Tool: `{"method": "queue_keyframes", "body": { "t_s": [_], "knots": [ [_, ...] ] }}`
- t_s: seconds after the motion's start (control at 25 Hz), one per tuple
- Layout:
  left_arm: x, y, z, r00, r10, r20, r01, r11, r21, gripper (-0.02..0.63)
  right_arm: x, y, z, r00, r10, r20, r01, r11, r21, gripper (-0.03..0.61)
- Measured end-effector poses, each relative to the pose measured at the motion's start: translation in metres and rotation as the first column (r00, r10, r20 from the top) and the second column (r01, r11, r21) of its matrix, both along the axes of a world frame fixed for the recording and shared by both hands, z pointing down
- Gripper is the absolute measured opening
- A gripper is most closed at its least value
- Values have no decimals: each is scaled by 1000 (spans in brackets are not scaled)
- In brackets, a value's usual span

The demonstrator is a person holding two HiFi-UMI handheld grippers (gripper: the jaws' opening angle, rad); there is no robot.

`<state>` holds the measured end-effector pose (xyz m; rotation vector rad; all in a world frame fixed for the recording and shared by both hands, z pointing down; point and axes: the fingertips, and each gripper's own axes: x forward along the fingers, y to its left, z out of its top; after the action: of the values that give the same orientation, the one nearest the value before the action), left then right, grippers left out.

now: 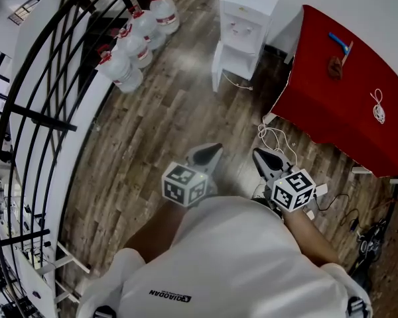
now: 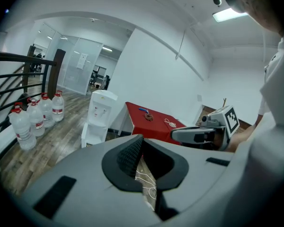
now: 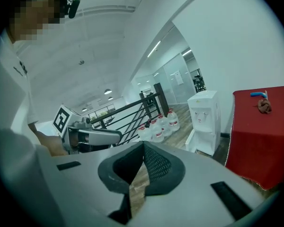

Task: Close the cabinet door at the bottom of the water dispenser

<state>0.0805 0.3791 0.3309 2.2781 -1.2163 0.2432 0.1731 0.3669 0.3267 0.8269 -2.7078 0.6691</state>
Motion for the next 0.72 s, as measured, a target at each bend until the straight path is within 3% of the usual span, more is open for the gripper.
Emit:
{"method": "queue_keyframes", "body": {
  "t_s": [0.4,0.72],
  "knots": [
    [-68,1,14,998,48,33,-47,998,-39,-1,-76,14,12,999,-25,-19,25,999,-40,9],
    [-88,-12,24,999,35,28,-34,998,-52,-1,-69,-24,15,996,87,-37,-89,995,-55,9]
  ]
}}
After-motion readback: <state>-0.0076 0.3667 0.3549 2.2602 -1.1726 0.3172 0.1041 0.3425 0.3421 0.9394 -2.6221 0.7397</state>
